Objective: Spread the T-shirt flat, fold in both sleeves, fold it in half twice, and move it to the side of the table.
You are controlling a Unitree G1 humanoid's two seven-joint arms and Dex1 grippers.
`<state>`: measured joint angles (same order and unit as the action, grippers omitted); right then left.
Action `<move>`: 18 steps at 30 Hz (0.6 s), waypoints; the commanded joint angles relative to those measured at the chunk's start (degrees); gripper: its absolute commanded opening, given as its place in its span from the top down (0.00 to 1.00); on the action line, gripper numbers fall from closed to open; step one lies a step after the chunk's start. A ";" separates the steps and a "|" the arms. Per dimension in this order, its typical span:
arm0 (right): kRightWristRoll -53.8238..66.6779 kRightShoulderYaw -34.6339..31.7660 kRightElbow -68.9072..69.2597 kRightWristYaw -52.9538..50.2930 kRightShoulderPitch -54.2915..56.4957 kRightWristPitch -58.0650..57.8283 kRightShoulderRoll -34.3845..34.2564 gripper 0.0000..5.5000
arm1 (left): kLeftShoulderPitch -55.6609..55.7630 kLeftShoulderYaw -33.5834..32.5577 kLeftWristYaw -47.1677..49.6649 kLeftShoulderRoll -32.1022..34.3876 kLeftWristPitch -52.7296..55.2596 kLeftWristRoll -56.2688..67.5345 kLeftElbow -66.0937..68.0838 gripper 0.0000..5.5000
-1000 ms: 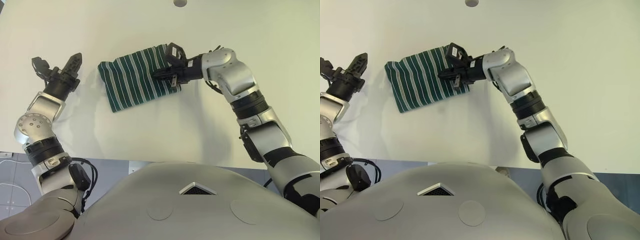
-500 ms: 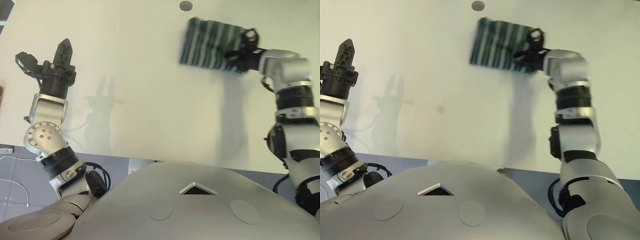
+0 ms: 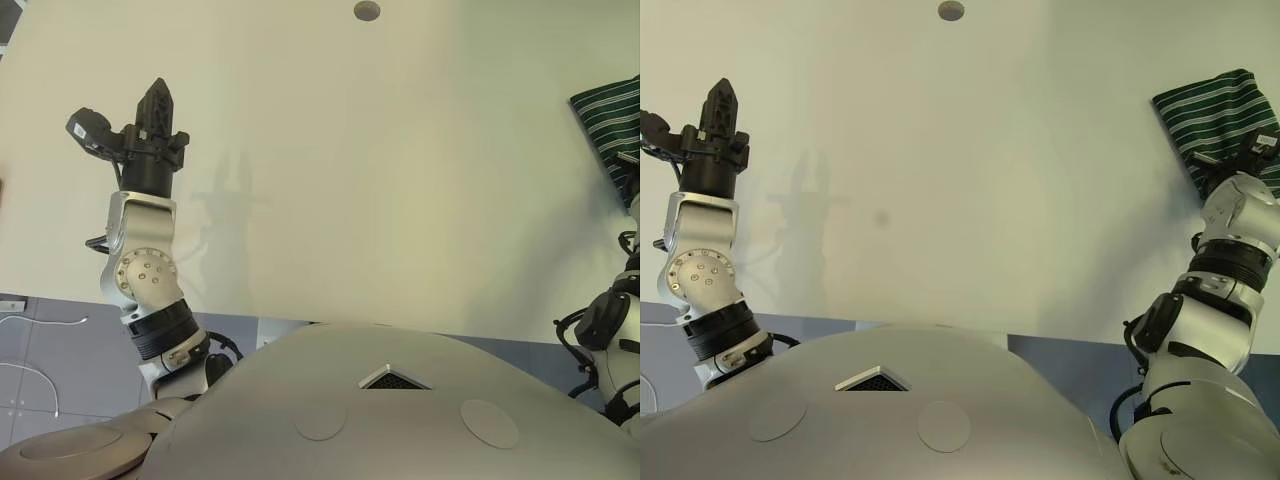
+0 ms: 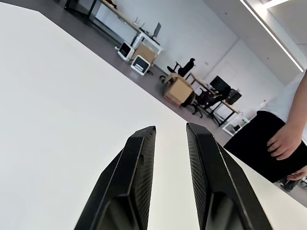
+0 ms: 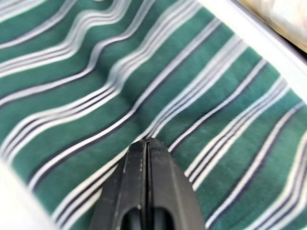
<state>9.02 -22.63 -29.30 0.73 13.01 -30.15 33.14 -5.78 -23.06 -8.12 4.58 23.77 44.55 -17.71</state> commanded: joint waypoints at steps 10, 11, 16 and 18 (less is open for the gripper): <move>-11.47 18.99 36.85 -9.12 4.30 11.21 -19.20 1.00 | 14.19 9.32 -1.08 5.91 -1.43 -12.76 8.83 0.79; -11.94 19.80 37.33 -9.59 3.88 11.25 -20.65 1.00 | 15.14 10.27 -1.52 6.37 -1.14 -13.68 9.19 0.82; -13.31 21.00 38.71 -11.30 0.97 11.18 -25.28 1.00 | 19.08 12.27 -2.93 7.85 0.38 -16.44 14.01 0.95; -13.20 20.32 38.98 -12.10 -0.53 11.41 -26.70 1.00 | 20.26 12.86 -2.25 8.38 1.02 -18.29 16.31 1.00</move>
<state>-4.34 -1.73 8.43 -10.66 13.71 -18.32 7.65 13.02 -10.59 -10.76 12.22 23.46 27.55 -2.81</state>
